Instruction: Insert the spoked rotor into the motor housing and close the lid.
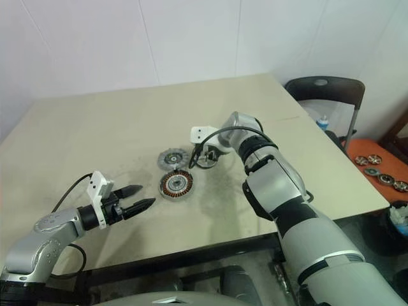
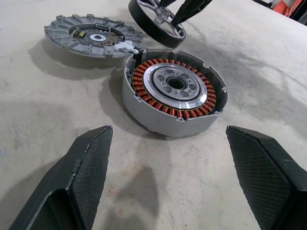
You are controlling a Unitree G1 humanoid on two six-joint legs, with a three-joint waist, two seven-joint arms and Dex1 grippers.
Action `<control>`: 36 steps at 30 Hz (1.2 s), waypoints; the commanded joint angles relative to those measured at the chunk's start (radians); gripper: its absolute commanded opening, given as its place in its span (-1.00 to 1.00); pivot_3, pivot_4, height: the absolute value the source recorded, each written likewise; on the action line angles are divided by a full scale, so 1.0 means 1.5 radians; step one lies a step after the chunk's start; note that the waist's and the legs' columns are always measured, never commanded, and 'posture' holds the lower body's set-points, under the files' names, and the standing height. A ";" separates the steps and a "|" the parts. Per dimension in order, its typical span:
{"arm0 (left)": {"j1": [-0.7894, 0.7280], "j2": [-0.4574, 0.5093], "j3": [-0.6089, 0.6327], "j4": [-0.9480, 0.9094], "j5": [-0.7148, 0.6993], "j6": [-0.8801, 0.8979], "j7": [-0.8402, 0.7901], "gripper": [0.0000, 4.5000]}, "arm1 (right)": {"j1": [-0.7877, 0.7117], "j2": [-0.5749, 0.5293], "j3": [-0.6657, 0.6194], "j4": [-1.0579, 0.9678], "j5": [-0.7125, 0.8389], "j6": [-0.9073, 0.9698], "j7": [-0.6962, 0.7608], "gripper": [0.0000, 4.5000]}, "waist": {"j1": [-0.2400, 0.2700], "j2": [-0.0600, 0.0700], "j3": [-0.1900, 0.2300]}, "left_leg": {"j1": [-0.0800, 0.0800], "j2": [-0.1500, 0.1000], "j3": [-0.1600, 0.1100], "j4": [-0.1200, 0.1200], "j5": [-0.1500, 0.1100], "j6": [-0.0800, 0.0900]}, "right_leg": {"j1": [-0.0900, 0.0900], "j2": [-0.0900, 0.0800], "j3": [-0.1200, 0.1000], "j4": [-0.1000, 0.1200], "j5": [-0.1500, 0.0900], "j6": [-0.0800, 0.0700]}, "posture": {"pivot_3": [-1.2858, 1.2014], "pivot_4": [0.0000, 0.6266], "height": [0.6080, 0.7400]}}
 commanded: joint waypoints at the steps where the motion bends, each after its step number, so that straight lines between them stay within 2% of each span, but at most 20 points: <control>1: -0.010 0.004 0.012 -0.004 0.001 -0.015 -0.003 0.79 | -0.031 -0.006 -0.012 -0.013 0.014 -0.016 0.034 -0.57 | 0.000 0.000 0.000 | 0.000 0.000 0.000 0.000 0.000 0.000 | 0.000 0.000 0.000 0.000 0.000 0.000 | 0.03 -1.00 1.00; 8: -0.022 0.007 0.011 0.002 0.000 -0.014 -0.007 0.79 | -0.063 -0.027 -0.022 -0.029 0.038 -0.065 0.139 -0.57 | 0.000 0.000 0.000 | 0.000 0.000 0.000 0.000 0.000 0.000 | 0.000 0.000 0.000 0.000 0.000 0.000 | 0.03 -1.00 1.00; 17: -0.033 0.019 0.018 0.009 -0.004 -0.010 -0.020 0.79 | -0.073 -0.036 -0.011 -0.094 0.088 -0.190 0.372 -0.57 | -0.001 0.000 0.000 | 0.000 0.000 0.000 0.000 0.000 0.000 | 0.000 0.000 0.000 0.000 0.000 0.000 | 0.03 -1.00 1.00; 25: -0.004 0.088 0.042 -0.033 -0.029 0.004 -0.082 0.79 | -0.077 0.013 0.057 -0.154 0.190 -0.174 0.383 -0.57 | 0.000 0.000 0.000 | 0.000 0.000 0.000 0.000 0.000 0.000 | 0.000 0.000 0.000 0.000 0.000 0.000 | 0.03 -1.00 1.00; 29: 0.023 0.112 0.048 -0.053 -0.029 0.000 -0.100 0.79 | -0.075 0.030 0.066 -0.149 0.185 -0.174 0.383 -0.57 | 0.002 0.001 0.000 | 0.000 0.000 0.000 0.000 0.000 0.000 | 0.000 0.000 0.000 0.000 0.000 0.000 | 0.03 -1.00 1.00; 36: 0.034 0.106 0.050 -0.062 -0.027 0.000 -0.091 0.79 | -0.055 0.035 0.080 -0.120 0.141 -0.180 0.365 -0.57 | 0.001 0.000 0.000 | -0.001 0.000 0.000 0.000 0.000 0.000 | -0.001 0.000 0.000 0.000 0.000 0.000 | 0.03 -1.00 1.00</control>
